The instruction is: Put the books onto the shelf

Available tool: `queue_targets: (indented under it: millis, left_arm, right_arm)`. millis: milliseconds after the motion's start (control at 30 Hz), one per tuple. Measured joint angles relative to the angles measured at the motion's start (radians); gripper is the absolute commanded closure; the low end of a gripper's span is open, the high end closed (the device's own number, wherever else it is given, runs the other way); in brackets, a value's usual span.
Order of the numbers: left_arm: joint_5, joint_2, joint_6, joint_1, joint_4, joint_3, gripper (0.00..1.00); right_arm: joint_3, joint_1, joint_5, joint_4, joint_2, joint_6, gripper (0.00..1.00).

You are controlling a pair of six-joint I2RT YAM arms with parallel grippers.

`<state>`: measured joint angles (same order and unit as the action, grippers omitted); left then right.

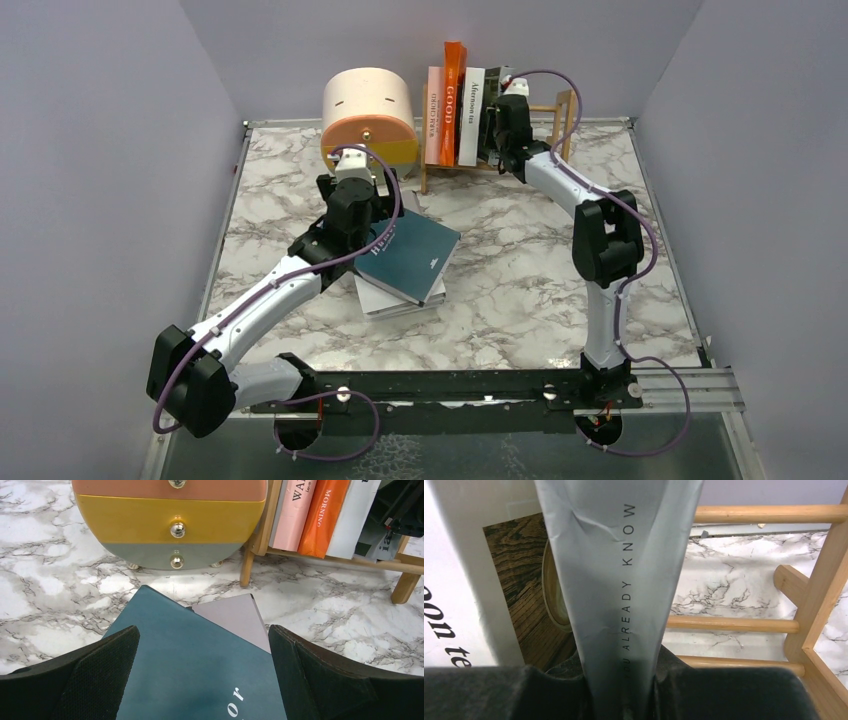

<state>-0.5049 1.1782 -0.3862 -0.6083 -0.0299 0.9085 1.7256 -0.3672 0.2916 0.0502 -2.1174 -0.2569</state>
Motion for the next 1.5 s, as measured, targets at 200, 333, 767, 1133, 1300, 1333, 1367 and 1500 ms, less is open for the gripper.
queue_targets:
  millis: [200,333,767,1133,1300,1333,1367,1500]
  left_arm:
    - [0.011,0.000,0.000,0.016,0.000,0.000,0.01]
    - [0.020,-0.001,-0.001,0.024,0.000,0.000,0.01]
    - [0.042,-0.009,-0.004,0.040,0.000,0.000,0.01]
    - [0.045,-0.031,-0.011,0.051,-0.004,0.000,0.01]
    - [0.040,-0.053,-0.035,0.053,-0.032,0.000,0.01]
    - [0.038,-0.060,-0.042,0.053,-0.047,0.000,0.01]
    - [0.033,-0.067,-0.050,0.053,-0.062,0.000,0.01]
    - [0.018,-0.110,-0.084,0.058,-0.121,-0.003,0.01]
  right_arm:
    - [0.007,0.006,-0.032,0.005,-0.004,-0.025,0.80]
    - [0.031,0.010,-0.046,0.017,-0.017,-0.037,0.63]
    - [0.034,0.007,-0.103,0.018,-0.012,-0.090,0.48]
    - [-0.067,0.005,-0.124,0.005,0.153,-0.114,0.46]
    - [-0.137,0.002,-0.129,-0.005,0.271,-0.117,0.45]
    - [-0.159,0.002,-0.136,-0.009,0.300,-0.117,0.42]
    - [-0.187,0.002,-0.146,-0.011,0.333,-0.117,0.42]
    - [-0.294,-0.004,-0.204,-0.013,0.468,-0.121,0.38]
